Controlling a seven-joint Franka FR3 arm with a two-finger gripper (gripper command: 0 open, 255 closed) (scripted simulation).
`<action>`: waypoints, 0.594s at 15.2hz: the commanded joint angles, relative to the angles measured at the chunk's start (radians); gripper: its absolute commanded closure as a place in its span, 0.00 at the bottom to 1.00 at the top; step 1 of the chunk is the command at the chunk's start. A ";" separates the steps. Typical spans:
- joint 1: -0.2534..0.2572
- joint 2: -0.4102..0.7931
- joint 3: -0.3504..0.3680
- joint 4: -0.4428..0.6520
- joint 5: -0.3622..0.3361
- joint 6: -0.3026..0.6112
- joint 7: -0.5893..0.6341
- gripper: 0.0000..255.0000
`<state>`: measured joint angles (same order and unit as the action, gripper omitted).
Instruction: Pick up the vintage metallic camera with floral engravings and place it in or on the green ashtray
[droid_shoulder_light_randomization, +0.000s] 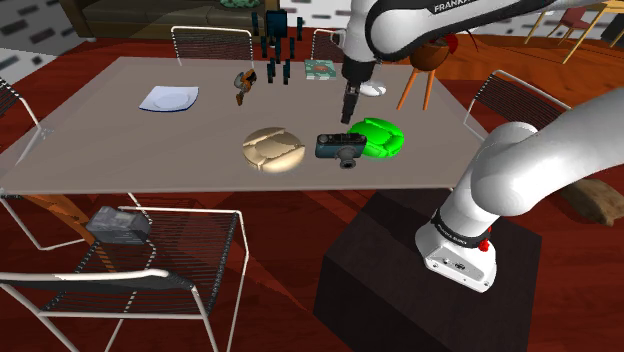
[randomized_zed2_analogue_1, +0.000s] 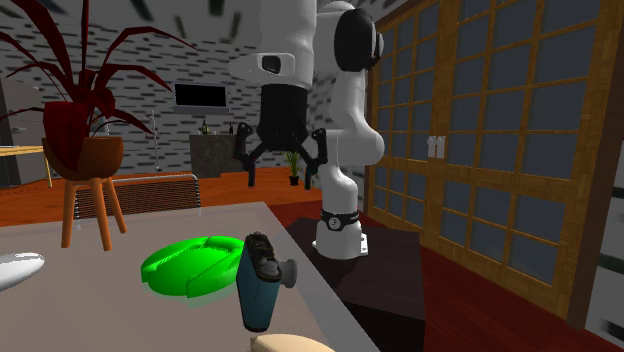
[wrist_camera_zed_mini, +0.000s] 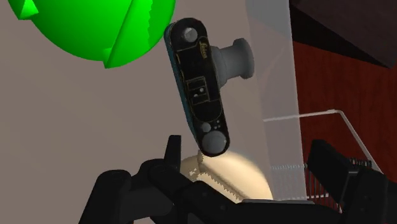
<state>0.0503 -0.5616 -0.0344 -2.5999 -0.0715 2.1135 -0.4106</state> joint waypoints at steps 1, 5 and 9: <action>-0.001 0.052 -0.001 -0.021 -0.030 0.062 -0.028 0.00; -0.014 0.182 -0.004 -0.047 -0.100 0.194 -0.074 0.00; -0.023 0.239 -0.007 -0.066 -0.122 0.266 -0.076 0.00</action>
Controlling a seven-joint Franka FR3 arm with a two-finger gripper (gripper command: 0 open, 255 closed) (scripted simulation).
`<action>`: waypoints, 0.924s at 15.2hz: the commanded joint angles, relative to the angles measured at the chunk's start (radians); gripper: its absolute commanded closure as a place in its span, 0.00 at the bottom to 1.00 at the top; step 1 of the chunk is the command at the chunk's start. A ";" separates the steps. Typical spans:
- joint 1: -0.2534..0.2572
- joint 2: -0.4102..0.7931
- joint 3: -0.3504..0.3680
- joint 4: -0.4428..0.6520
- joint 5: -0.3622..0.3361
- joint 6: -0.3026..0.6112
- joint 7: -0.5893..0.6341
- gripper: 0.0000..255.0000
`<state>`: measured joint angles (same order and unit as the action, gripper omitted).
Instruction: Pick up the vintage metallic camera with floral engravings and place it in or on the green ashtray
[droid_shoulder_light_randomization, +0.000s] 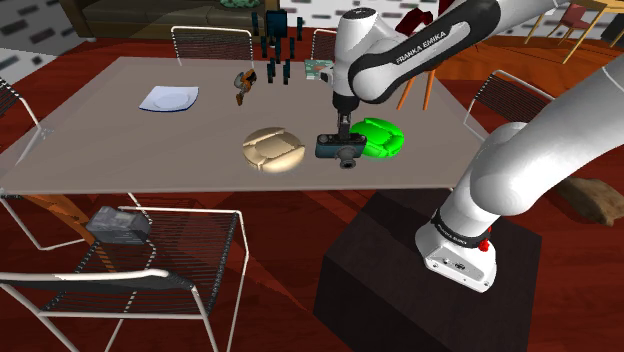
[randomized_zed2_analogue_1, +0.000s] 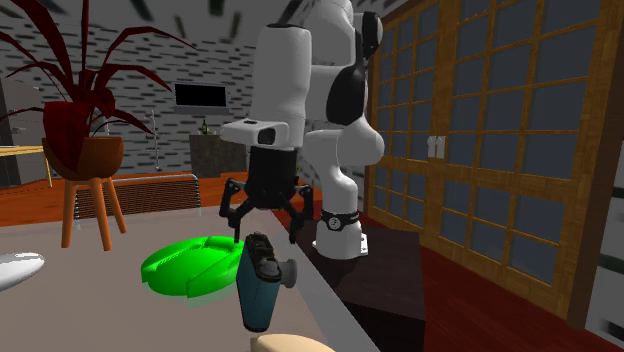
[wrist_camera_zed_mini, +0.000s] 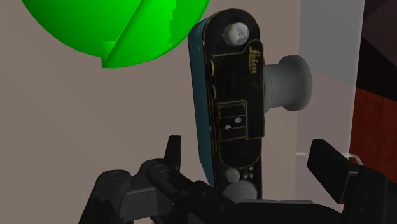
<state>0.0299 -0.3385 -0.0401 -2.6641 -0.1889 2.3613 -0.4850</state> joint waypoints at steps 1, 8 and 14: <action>-0.004 0.027 -0.003 -0.007 -0.008 0.035 0.000 0.00; -0.011 0.071 -0.006 -0.022 -0.020 0.094 0.007 0.00; -0.011 0.071 -0.006 -0.022 -0.020 0.094 0.007 1.00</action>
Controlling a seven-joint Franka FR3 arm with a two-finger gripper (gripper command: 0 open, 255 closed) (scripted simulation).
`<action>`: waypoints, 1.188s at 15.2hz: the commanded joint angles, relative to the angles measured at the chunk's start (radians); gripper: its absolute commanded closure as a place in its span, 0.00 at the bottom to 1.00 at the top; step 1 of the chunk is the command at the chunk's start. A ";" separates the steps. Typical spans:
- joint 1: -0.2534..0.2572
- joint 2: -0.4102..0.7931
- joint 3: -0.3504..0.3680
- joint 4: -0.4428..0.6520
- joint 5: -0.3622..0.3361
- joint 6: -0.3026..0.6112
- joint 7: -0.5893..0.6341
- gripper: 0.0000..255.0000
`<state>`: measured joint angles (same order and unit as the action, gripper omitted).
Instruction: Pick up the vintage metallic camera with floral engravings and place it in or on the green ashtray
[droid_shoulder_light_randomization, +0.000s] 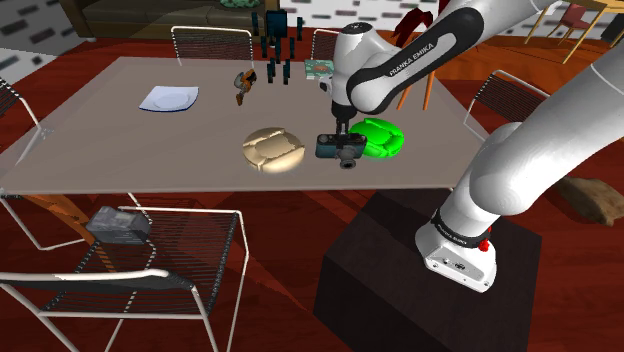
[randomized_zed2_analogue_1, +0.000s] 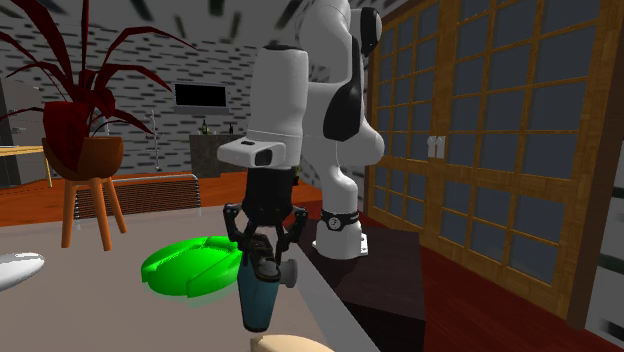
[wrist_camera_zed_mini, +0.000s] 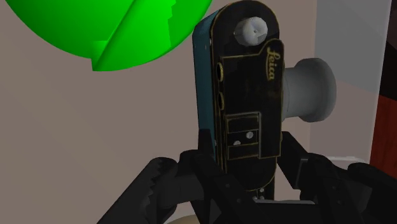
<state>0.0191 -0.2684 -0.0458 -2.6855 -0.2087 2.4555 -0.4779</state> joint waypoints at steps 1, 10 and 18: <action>0.000 0.001 0.000 -0.001 0.000 0.000 0.000 1.00; 0.003 -0.023 0.000 0.009 0.006 -0.033 -0.007 1.00; 0.010 -0.104 0.000 0.058 0.026 -0.163 -0.029 1.00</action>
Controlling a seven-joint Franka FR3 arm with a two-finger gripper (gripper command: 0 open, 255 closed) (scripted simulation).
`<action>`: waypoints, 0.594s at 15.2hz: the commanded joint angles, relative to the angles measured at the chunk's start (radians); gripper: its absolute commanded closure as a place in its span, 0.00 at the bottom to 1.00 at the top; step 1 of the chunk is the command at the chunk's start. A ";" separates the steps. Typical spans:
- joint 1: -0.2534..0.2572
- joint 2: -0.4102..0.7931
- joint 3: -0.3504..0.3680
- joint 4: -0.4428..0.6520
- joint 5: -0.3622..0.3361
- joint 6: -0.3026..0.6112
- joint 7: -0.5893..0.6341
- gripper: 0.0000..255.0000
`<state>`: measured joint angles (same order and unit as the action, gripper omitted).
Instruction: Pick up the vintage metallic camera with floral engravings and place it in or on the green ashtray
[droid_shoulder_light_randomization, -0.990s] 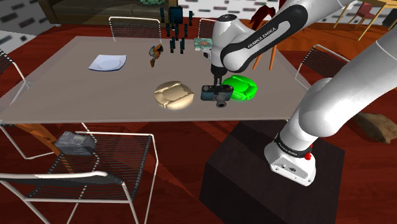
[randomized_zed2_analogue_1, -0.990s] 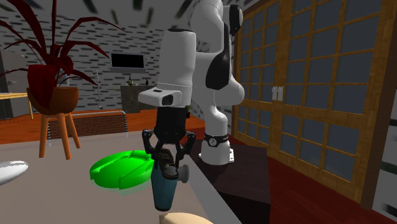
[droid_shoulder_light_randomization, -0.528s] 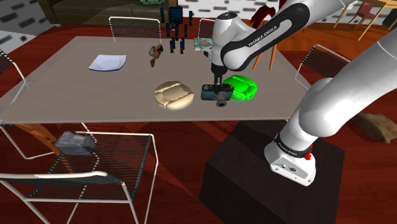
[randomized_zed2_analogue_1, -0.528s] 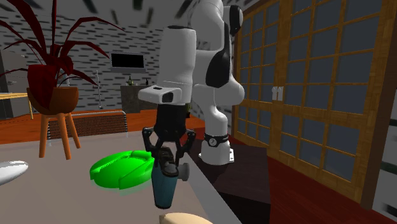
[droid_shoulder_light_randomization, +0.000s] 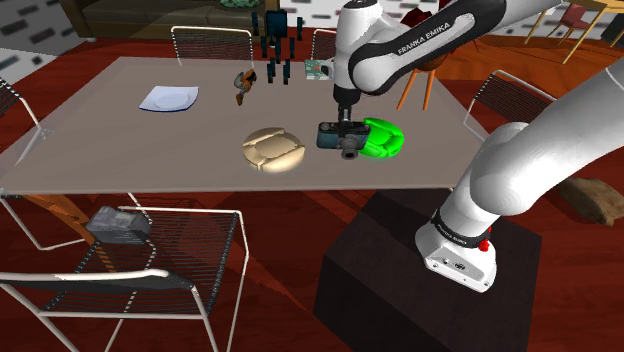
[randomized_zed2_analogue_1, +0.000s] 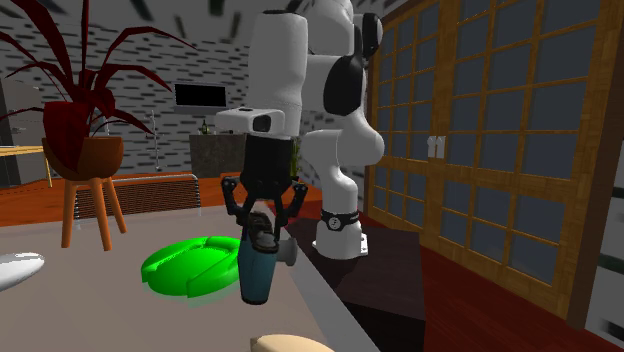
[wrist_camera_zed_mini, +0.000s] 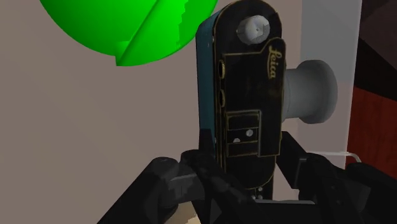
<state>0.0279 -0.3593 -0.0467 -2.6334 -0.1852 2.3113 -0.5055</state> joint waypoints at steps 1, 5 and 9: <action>0.002 -0.022 0.001 0.013 0.005 -0.035 -0.004 1.00; 0.005 -0.054 0.002 0.044 0.012 -0.097 -0.013 1.00; 0.008 -0.081 0.003 0.078 0.019 -0.158 -0.021 1.00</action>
<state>0.0344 -0.4333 -0.0447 -2.5623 -0.1683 2.1670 -0.5264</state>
